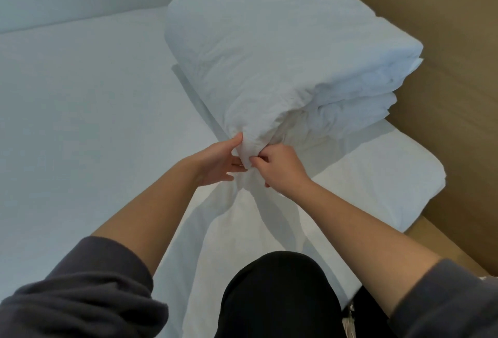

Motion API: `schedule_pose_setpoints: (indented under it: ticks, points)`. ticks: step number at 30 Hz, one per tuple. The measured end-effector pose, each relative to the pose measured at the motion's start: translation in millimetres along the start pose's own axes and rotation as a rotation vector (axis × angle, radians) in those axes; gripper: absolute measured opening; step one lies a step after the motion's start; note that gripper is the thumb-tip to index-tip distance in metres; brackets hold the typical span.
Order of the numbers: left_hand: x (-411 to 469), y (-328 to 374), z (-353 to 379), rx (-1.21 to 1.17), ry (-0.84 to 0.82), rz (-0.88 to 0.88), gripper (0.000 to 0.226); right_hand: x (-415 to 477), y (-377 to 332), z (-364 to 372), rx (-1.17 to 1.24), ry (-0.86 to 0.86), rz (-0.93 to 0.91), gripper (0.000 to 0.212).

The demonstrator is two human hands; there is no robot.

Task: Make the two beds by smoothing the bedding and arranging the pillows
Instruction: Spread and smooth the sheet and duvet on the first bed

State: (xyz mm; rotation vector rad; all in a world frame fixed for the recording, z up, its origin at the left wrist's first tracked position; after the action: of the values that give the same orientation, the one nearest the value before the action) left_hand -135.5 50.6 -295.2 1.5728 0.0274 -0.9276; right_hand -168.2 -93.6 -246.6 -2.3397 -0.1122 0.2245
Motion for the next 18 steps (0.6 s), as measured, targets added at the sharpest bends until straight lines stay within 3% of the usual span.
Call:
schedule_pose_setpoints:
  ticks: [6,10,13,18]
  points:
    - [0,0,-2,-0.019,0.000,-0.018,0.066,-3,10,2,-0.014,0.037,0.003,0.022]
    - [3,-1,-9,-0.067,0.079,0.006,0.074,-8,22,21,-0.043,-0.147,0.051,0.048]
    - [3,9,-5,-0.081,0.094,0.046,0.066,-11,28,30,0.063,-0.275,0.093,0.064]
    - [6,10,-3,-0.040,0.109,0.032,0.076,-14,36,29,0.048,-0.364,0.150,0.076]
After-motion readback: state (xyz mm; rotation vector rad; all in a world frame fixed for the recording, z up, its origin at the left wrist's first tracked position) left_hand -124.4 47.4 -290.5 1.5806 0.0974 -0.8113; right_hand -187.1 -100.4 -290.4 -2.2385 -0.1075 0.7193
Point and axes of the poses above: each hand's wrist, its own x-axis towards the middle knuckle, its own z-axis out of the palm, y = z × x, the point moved 3 cm from there along x, towards the middle knuckle, and after that the axes turned 8 degrees about x, right-handed, at the moved point
